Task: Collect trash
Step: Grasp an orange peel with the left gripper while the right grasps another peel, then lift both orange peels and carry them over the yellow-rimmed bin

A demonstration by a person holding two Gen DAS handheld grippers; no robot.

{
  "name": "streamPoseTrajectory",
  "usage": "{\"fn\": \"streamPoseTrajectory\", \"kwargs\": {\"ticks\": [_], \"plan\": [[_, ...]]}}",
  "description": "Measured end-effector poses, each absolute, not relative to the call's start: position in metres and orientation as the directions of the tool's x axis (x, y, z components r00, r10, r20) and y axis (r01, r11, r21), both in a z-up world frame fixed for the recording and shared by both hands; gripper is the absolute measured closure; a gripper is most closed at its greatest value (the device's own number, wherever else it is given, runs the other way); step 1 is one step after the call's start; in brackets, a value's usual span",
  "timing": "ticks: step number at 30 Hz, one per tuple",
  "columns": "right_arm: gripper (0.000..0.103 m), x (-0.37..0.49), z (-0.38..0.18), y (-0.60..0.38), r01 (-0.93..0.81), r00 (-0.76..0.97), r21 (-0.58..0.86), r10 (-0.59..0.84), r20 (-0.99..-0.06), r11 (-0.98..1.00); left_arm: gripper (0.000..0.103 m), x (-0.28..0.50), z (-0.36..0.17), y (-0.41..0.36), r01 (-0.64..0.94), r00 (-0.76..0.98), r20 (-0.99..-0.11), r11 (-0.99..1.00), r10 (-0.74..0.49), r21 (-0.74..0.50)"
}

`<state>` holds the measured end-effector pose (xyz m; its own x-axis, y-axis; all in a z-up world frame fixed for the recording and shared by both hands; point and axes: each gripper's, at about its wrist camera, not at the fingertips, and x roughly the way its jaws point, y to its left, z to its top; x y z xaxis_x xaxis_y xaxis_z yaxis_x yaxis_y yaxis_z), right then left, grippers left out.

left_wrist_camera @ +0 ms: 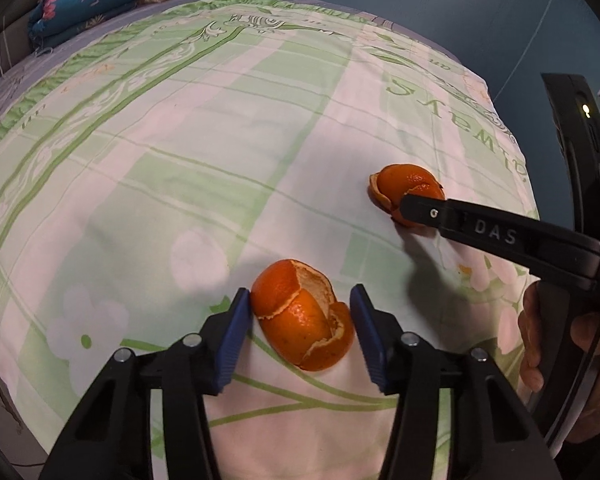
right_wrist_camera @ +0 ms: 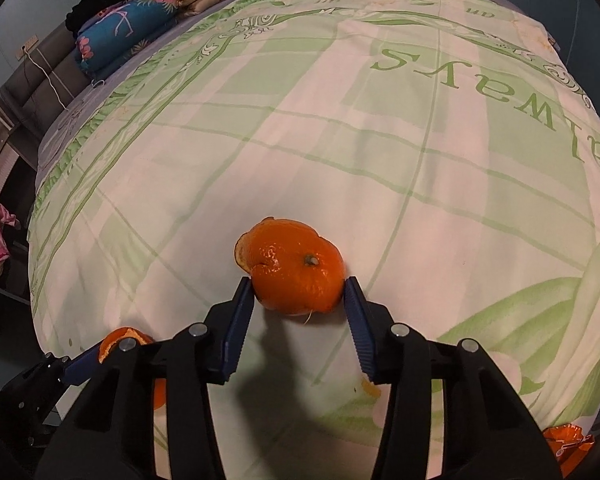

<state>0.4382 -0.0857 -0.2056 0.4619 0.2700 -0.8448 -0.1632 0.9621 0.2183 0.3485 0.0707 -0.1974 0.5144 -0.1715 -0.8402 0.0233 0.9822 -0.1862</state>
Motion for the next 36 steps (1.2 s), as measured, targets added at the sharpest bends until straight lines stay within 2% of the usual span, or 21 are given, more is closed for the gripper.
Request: {"fn": "streamPoseTrajectory", "kwargs": {"ticks": [4,5,6,7,23,36], "plan": [[0.073,0.439,-0.204,-0.091,-0.144,0.479,0.235,0.275,-0.834,0.961,0.064,0.345,-0.194,0.069,0.041,0.521,-0.835,0.983,-0.176,-0.181],[0.074,0.438,-0.203,-0.093,-0.139,0.479,0.241,0.278,-0.832,0.961,0.067,0.345,-0.194,0.068,0.043,0.521,-0.834,0.982,-0.18,-0.185],[0.074,0.438,-0.202,-0.094,-0.133,0.483,0.241,0.275,-0.831,0.961,0.074,0.344,-0.192,0.069,0.043,0.523,-0.833,0.982,-0.18,-0.185],[0.075,0.437,-0.201,-0.096,-0.127,0.487,0.238,0.27,-0.83,0.963,0.075,0.343,-0.191,0.068,0.05,0.523,-0.832,0.981,-0.187,-0.189],[0.078,0.421,-0.179,-0.124,-0.072,0.535,0.276,0.271,-0.801,0.958,0.077,0.32,-0.155,0.056,0.083,0.574,-0.79,0.975,-0.217,-0.207],[0.078,0.366,-0.101,-0.15,-0.106,0.65,0.31,0.302,-0.697,0.945,0.077,0.275,-0.092,0.037,0.136,0.685,-0.694,0.975,-0.221,-0.176]]}}
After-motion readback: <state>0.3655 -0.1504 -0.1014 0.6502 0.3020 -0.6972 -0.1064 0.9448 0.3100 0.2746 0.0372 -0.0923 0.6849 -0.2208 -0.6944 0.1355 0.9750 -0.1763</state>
